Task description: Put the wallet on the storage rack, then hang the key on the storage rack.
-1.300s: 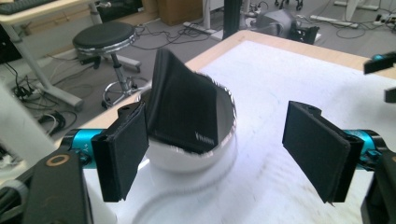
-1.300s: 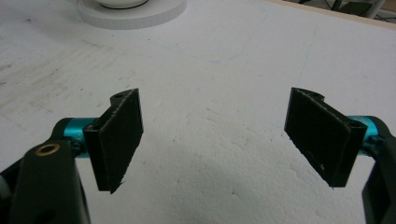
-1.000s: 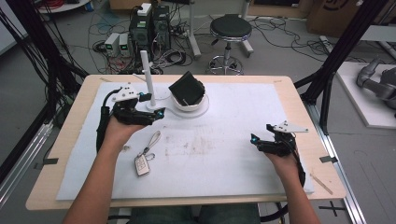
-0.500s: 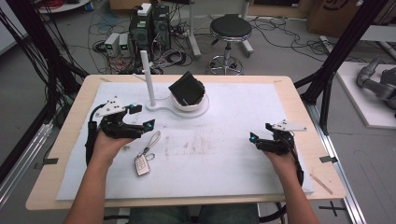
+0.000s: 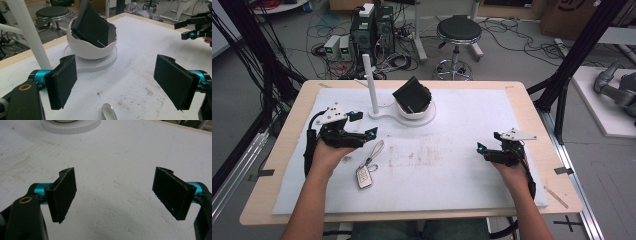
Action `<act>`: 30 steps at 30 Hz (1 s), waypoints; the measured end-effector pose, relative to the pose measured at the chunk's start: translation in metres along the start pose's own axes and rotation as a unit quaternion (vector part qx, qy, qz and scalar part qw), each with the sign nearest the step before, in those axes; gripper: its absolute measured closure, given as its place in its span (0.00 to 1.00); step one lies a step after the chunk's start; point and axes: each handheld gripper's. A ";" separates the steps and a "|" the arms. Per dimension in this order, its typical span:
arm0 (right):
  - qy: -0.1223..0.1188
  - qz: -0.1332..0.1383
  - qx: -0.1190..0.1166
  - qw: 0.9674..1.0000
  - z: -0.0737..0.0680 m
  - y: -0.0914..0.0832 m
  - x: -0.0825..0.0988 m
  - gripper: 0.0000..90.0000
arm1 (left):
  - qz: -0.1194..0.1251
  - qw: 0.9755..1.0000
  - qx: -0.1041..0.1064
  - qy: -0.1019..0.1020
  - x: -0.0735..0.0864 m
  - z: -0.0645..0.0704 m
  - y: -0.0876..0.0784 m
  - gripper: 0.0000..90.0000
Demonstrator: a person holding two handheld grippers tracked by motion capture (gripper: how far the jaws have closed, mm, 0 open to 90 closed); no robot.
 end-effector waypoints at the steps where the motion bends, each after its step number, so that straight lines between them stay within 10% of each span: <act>1: 0.000 0.000 0.000 1.000 0.000 0.000 0.000 0.22 | 0.000 1.000 0.000 0.000 0.000 0.000 0.000 0.21; 16: -0.002 0.005 0.003 1.000 -0.002 -0.002 -0.001 0.22 | -0.022 1.000 0.000 -0.005 0.010 0.010 0.005 0.21; 30: -0.007 0.011 -0.011 1.000 -0.007 0.007 -0.007 0.22 | -0.093 0.995 -0.018 -0.025 0.044 0.019 0.010 0.21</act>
Point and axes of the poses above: each handheld gripper's, and its own axes: y roughly forward along the jaws, x roughly out of its underside, z roughly to its right, and after that the axes turned 10 degrees about y, right-handed
